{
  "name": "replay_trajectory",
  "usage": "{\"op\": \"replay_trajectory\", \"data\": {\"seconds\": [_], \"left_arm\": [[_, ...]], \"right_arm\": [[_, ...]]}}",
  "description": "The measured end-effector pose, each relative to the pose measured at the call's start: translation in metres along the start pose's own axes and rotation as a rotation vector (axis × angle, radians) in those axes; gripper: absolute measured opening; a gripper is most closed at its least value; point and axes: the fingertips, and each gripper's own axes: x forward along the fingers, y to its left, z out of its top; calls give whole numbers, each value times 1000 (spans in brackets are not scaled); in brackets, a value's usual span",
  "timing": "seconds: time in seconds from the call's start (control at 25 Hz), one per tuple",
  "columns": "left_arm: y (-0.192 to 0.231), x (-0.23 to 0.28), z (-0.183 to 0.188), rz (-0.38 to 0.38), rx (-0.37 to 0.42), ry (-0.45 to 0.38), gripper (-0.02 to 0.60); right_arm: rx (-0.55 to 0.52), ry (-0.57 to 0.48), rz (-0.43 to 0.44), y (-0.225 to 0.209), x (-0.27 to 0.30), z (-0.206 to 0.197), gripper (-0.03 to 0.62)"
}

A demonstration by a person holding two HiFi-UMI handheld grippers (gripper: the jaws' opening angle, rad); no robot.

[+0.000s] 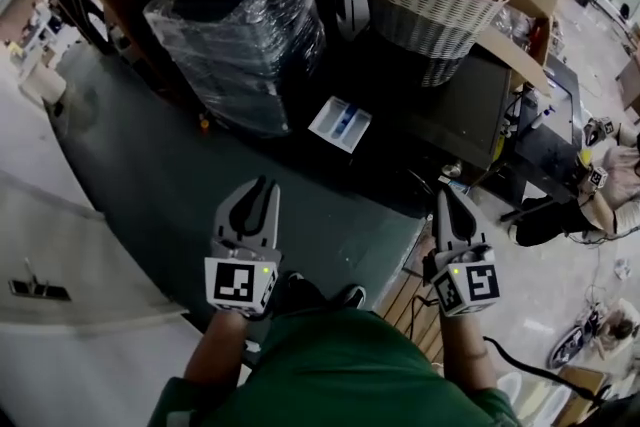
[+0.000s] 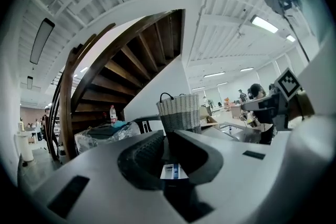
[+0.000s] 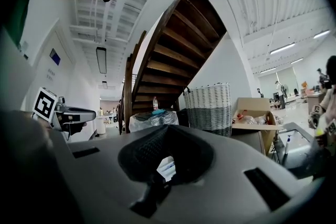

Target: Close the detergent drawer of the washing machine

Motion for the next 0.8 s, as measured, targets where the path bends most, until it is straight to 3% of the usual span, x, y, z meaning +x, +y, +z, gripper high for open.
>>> {"op": "replay_trajectory", "data": {"seconds": [0.16,0.4,0.8], "left_arm": [[-3,6,-9,4,15,30,71],[10,29,-32,7,-44,66,71],[50,143,-56,-109,-108,55,71]], "right_arm": [[27,18,19,-5,13,-8,21],[8,76,7,-13,39,-22,21],[-37,130,-89,-42,124,-19,21]]}}
